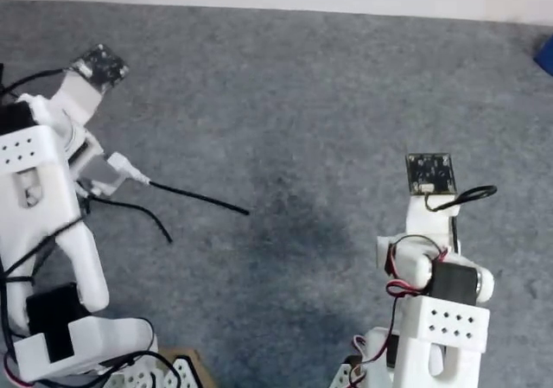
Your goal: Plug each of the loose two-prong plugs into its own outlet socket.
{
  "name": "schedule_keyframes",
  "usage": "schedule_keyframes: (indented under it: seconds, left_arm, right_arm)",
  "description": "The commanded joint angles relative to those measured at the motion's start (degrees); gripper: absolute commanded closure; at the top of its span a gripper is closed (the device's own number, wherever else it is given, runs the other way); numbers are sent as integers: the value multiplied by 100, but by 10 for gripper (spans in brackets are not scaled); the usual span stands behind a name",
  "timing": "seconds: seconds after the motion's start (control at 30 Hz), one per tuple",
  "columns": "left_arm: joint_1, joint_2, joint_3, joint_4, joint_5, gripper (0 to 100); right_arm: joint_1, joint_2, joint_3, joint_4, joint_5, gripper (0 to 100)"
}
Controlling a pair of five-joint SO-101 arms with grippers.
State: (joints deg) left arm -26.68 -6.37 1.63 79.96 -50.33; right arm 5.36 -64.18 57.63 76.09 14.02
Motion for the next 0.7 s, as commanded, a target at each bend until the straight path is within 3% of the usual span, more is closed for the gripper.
schedule_keyframes:
  seconds: [0.0, 0.1, 0.27, 0.47, 0.67]
  left_arm:
    - [303, -242, -840, 1389, 1257, 617]
    - [470, -760, -901, 1688, 2259, 618]
    - [1051, -2624, 330, 1301, 2848, 618]
    - [1640, -5499, 3644, -255, 2848, 618]
    - [1640, -7530, 6598, -1433, 2840, 617]
  right_arm:
    - [40, -84, -92, -31, 70, 990]
    - [40, -92, -84, -31, 70, 990]
    - [40, -251, -40, -40, 70, 991]
    - [31, -1736, 646, -215, 158, 991]
    - [31, -3468, 2352, -602, 738, 991]
